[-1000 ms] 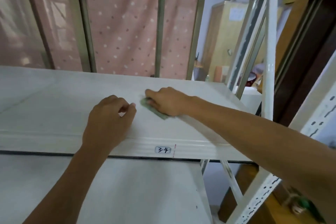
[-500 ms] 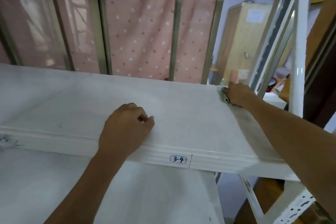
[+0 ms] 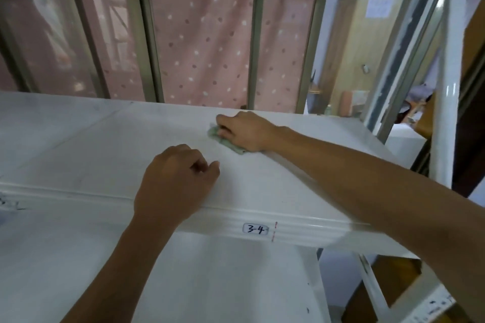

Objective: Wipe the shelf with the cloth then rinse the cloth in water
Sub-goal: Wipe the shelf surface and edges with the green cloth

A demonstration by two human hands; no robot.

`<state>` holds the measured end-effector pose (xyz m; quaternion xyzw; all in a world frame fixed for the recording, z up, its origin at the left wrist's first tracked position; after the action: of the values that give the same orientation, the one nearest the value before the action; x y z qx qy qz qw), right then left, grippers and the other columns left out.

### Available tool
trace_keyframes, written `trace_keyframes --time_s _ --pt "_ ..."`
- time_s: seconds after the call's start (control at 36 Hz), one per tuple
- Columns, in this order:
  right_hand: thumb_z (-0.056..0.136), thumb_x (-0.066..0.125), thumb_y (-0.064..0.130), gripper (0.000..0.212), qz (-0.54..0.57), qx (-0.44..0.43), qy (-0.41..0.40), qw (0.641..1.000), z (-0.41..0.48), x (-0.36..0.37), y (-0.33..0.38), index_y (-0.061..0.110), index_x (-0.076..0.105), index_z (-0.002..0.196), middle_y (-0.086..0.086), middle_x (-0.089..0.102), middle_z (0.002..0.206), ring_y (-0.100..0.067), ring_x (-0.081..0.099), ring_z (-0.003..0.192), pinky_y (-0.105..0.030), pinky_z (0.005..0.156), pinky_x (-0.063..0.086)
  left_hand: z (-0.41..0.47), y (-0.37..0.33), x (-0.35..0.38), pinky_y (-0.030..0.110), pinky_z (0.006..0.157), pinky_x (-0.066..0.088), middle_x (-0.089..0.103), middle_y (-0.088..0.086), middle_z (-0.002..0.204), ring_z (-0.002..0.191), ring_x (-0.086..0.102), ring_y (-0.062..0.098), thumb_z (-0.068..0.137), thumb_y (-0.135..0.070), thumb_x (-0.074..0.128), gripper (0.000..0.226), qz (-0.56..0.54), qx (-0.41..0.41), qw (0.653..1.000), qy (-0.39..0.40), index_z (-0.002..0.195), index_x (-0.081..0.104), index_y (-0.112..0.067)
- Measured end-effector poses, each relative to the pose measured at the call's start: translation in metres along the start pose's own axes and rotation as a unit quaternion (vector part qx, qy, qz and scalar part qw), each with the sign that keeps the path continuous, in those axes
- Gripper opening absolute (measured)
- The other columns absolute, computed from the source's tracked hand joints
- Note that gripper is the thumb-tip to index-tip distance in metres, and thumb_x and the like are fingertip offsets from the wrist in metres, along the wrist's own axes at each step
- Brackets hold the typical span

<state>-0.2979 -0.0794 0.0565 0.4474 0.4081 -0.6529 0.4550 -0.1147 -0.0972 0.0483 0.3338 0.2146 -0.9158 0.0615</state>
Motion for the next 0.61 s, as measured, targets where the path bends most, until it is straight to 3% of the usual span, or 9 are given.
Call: trace_keyframes --time_s 0.08,0.14,0.25,0.36,0.44,0.61 --pt "0.103 0.039 0.042 0.022 0.04 -0.06 0.0 0.997 -0.021 -0.003 0.031 0.021 0.046 0.1 0.0 0.059 0.071 -0.023 0.055 0.06 -0.033 0.057 0.043 0.001 -0.001 0.002 0.027 0.064 0.039 0.062 0.0 0.067 0.064 0.058 0.023 0.084 -0.038 0.073 0.031 0.005 0.005 1.0 0.003 0.063 0.069 -0.015" --pt "0.103 0.04 0.04 0.022 0.052 -0.056 0.001 0.997 -0.033 -0.006 0.014 0.021 0.048 0.1 0.003 0.059 0.072 -0.02 0.053 0.061 -0.033 0.06 0.043 0.004 -0.003 0.006 0.029 0.067 0.039 0.063 0.0 0.071 0.069 0.059 0.024 0.084 -0.036 0.075 0.028 -0.001 -0.006 1.0 0.022 0.065 0.07 -0.016" --pt "0.105 0.037 0.031 0.018 0.02 0.088 0.017 0.996 -0.052 -0.004 -0.088 0.017 0.047 0.097 0.002 0.052 0.076 -0.022 0.055 0.07 -0.03 0.067 0.035 0.004 -0.021 0.011 0.027 0.07 0.039 0.063 -0.002 0.075 0.075 0.059 0.021 0.086 -0.039 0.065 0.028 0.037 0.035 0.998 0.046 0.069 0.071 -0.018" --pt "0.105 0.037 0.032 0.034 0.004 0.254 0.03 0.967 -0.062 0.005 -0.18 0.008 0.048 0.127 -0.018 0.06 0.116 -0.038 0.059 0.107 -0.035 0.08 0.041 0.001 -0.017 0.006 0.026 0.068 0.04 0.059 -0.005 0.069 0.069 0.056 0.017 0.087 -0.037 0.067 0.029 0.017 0.023 0.999 0.033 0.066 0.067 -0.017" --pt "0.106 0.035 0.028 0.036 -0.027 0.264 0.051 0.963 -0.04 0.009 -0.187 0.002 0.047 0.127 -0.023 0.06 0.12 -0.037 0.059 0.109 -0.036 0.082 0.042 0.0 -0.011 0.001 0.026 0.064 0.041 0.059 -0.005 0.066 0.064 0.055 0.015 0.088 -0.033 0.072 0.03 -0.006 0.011 1.0 0.01 0.064 0.065 -0.016" --pt "0.104 0.038 0.029 0.039 -0.07 0.214 0.059 0.973 0.027 0.027 -0.143 0.006 0.047 0.134 -0.021 0.06 0.124 -0.038 0.059 0.108 -0.043 0.09 0.05 0.0 -0.008 -0.005 0.03 0.062 0.048 0.059 -0.005 0.065 0.062 0.056 0.015 0.086 -0.045 0.058 0.038 -0.022 0.005 1.0 0.001 0.063 0.064 -0.015"
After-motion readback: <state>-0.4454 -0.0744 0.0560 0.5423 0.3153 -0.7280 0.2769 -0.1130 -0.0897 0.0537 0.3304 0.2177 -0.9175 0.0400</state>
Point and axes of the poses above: each hand's wrist, its own z-axis towards the middle knuckle, its own x-axis out of the palm, y = z × x, the point moved 9 cm from there along z, towards the middle knuckle
